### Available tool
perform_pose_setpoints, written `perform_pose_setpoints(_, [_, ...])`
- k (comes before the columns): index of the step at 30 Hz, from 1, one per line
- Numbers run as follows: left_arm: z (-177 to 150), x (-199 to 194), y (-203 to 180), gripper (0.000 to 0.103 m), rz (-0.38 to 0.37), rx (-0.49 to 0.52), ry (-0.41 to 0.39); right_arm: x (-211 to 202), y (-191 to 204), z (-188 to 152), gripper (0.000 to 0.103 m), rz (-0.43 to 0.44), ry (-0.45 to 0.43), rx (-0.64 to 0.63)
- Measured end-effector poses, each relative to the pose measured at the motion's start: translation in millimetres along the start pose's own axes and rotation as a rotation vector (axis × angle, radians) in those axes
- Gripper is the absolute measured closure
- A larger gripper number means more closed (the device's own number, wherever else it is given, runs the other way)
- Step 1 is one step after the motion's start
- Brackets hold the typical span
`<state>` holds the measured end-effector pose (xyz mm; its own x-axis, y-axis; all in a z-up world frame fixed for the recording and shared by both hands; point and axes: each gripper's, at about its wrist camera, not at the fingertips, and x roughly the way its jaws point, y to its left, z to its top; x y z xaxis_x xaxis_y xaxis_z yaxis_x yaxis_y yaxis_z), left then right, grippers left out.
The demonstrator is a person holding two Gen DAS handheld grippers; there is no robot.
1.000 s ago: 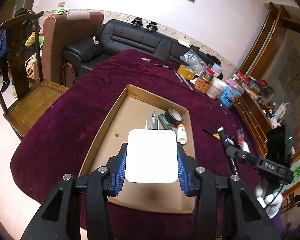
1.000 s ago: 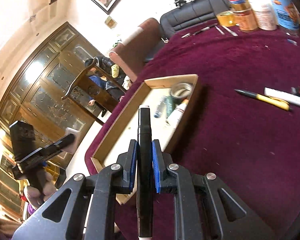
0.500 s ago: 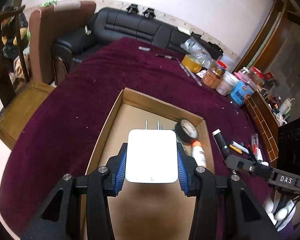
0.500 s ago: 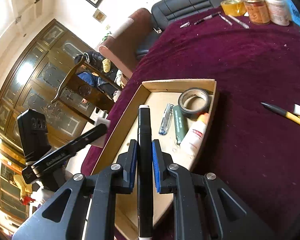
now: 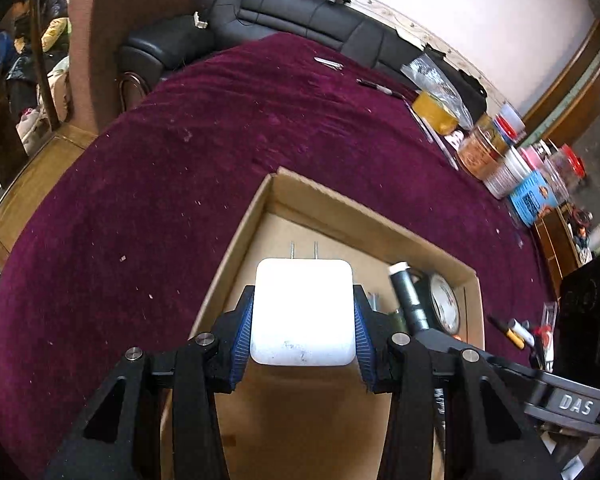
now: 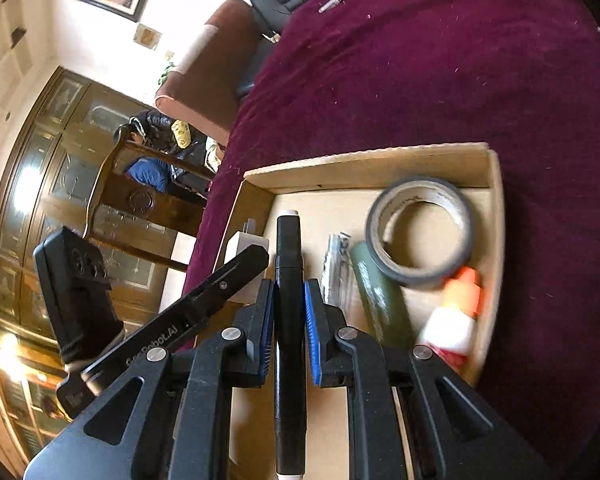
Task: Organize rigid objects
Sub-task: 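Open left tool to drop charger in box while right tool releases marker, then grasp red-tipped black marker with right tool while left tool moves to yellow knife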
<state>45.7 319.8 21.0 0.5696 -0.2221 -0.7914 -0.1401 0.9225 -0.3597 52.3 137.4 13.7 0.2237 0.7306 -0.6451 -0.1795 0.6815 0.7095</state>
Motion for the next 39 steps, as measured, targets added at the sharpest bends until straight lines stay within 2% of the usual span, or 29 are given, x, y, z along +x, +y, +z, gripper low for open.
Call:
perform_pose_setpoints(4, [-4,-17,2,0.062,-0.064,-0.002,-0.012,10,2,6,0.09,-0.04,0.004,-0.007])
perform_pose_setpoints(6, [-5,-30,3,0.06,-0.064,0.005,-0.037,14,5,8,0.09,-0.069,0.001,-0.019])
perform_pose_setpoints(10, [-18,-71,5,0.047,-0.056,0.007,-0.127,18,8,9,0.087,-0.13,-0.025,-0.039])
perform_pose_setpoints(13, [-30,-95,4,0.04,-0.009,0.009,-0.187,16,14,8,0.086,-0.133,-0.03,-0.081])
perform_pose_setpoints(19, [-59,-121,-23,0.039,0.154,0.099,-0.28,-16,38,-10,0.086,-0.187,-0.098,-0.2])
perform_pose_setpoints(22, [-77,-131,-42,0.039,0.219,0.139,-0.341,-44,49,-30,0.086,-0.24,-0.168,-0.279])
perform_pose_setpoints(24, [-87,-134,-51,0.038,0.233,0.15,-0.358,-61,53,-41,0.086,-0.264,-0.211,-0.314])
perform_pose_setpoints(27, [-101,-139,-63,0.038,0.25,0.158,-0.37,-97,60,-67,0.086,-0.319,-0.327,-0.367])
perform_pose_setpoints(28, [-106,-140,-68,0.038,0.261,0.165,-0.376,-105,60,-73,0.082,-0.333,-0.355,-0.377])
perform_pose_setpoints(30, [-118,-142,-80,0.038,0.286,0.195,-0.384,-129,56,-94,0.056,-0.397,-0.445,-0.394])
perform_pose_setpoints(31, [-121,-144,-86,0.038,0.291,0.207,-0.385,-135,53,-99,0.034,-0.421,-0.473,-0.393])
perform_pose_setpoints(32, [-125,-145,-91,0.038,0.293,0.22,-0.384,-144,48,-103,0.024,-0.457,-0.514,-0.392])
perform_pose_setpoints(34, [-132,-147,-103,0.038,0.288,0.245,-0.386,-165,35,-113,0.024,-0.501,-0.556,-0.39])
perform_pose_setpoints(39, [-147,-147,-134,0.035,0.271,0.311,-0.373,-203,-5,-119,0.024,-0.569,-0.594,-0.322])
